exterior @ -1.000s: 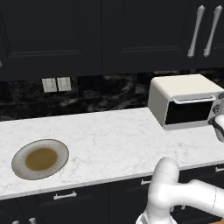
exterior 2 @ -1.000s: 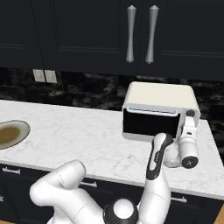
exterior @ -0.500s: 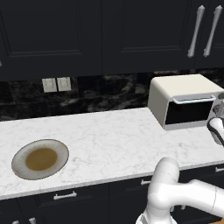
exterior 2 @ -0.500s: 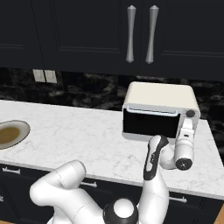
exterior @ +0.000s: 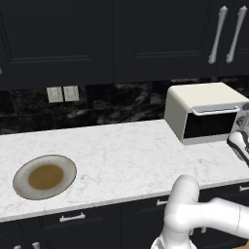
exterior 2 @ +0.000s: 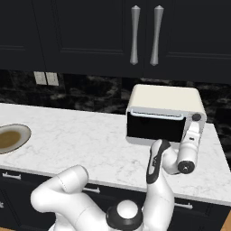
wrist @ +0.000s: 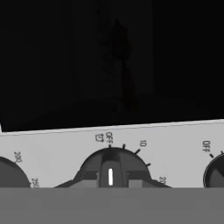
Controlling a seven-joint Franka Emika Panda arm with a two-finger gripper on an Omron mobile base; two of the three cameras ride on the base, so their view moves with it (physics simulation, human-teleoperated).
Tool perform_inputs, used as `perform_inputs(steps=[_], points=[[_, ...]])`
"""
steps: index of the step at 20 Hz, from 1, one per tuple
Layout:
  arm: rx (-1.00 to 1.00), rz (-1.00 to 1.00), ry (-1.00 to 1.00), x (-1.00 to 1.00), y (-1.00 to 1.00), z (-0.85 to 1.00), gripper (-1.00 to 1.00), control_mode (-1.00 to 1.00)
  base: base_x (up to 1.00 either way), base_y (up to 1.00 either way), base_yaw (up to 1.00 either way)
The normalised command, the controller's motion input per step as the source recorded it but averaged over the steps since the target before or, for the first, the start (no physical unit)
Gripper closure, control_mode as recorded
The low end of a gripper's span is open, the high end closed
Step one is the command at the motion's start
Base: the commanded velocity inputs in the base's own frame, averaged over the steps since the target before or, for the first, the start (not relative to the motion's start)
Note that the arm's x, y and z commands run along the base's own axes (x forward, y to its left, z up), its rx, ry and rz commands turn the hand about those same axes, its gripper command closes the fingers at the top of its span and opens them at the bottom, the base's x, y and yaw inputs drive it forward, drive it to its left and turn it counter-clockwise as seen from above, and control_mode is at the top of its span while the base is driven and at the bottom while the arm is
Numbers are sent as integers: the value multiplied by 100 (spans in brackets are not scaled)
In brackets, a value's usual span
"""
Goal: Pick up the kebab skewer and baguette bread, and place them inside the toaster oven. Close the toaster oven door and start by setting the timer.
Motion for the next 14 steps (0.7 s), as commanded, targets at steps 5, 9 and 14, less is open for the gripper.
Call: perform_inputs(steps=[5, 9, 14], points=[[24, -2, 0, 0, 0, 3, 100, -100, 0, 0, 0], [25, -2, 0, 0, 0, 0, 100, -100, 0, 0, 0], [31, -3, 0, 0, 0, 0, 100, -100, 0, 0, 0]])
